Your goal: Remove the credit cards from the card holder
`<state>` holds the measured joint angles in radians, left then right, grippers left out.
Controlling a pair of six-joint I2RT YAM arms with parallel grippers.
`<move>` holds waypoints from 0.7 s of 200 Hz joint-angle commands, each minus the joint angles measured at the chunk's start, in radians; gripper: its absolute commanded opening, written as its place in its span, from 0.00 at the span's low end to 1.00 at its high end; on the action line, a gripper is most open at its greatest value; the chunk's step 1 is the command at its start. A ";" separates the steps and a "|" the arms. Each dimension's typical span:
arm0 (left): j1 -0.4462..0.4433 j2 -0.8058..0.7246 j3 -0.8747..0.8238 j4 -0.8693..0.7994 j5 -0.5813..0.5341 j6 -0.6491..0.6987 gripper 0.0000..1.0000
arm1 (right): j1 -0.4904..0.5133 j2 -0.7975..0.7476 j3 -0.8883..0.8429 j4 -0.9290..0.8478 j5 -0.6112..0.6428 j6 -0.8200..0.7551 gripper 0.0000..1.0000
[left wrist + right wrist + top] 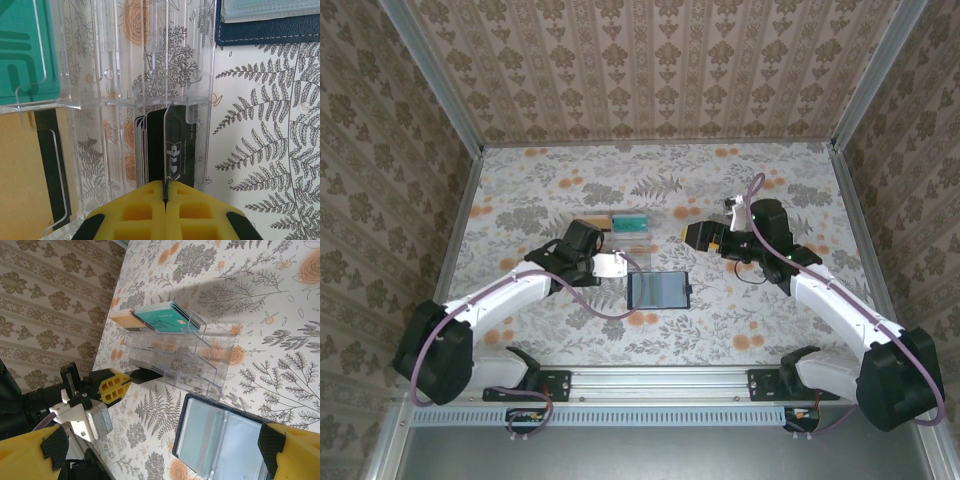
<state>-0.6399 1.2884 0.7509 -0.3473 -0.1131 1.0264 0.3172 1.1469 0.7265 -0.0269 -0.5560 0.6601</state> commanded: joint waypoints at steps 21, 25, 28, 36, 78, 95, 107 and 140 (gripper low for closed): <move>0.019 0.045 -0.003 0.014 0.002 0.007 0.00 | -0.014 0.016 -0.009 0.031 -0.026 -0.008 1.00; 0.020 0.047 -0.001 0.012 0.004 0.006 0.00 | -0.013 0.017 -0.009 0.032 -0.026 -0.008 1.00; 0.021 0.049 -0.003 0.011 0.005 0.005 0.00 | -0.015 0.017 -0.009 0.031 -0.027 -0.008 1.00; 0.023 0.053 -0.004 0.010 0.006 0.003 0.00 | -0.016 0.019 -0.009 0.033 -0.029 -0.007 1.00; 0.023 0.063 -0.007 0.015 -0.002 0.014 0.00 | -0.025 0.027 -0.009 0.039 -0.039 -0.007 1.00; 0.024 0.066 0.018 -0.020 -0.011 0.027 0.00 | -0.029 0.031 -0.009 0.044 -0.042 -0.007 1.00; 0.026 0.066 0.033 -0.038 -0.019 0.037 0.00 | -0.030 0.034 -0.009 0.045 -0.042 -0.005 1.00; 0.028 0.054 0.089 -0.106 -0.045 0.038 0.00 | -0.032 0.042 -0.011 0.050 -0.049 -0.004 1.00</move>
<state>-0.6201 1.3453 0.7803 -0.3763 -0.1333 1.0412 0.2913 1.1805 0.7265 -0.0006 -0.5808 0.6605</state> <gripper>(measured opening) 0.046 0.999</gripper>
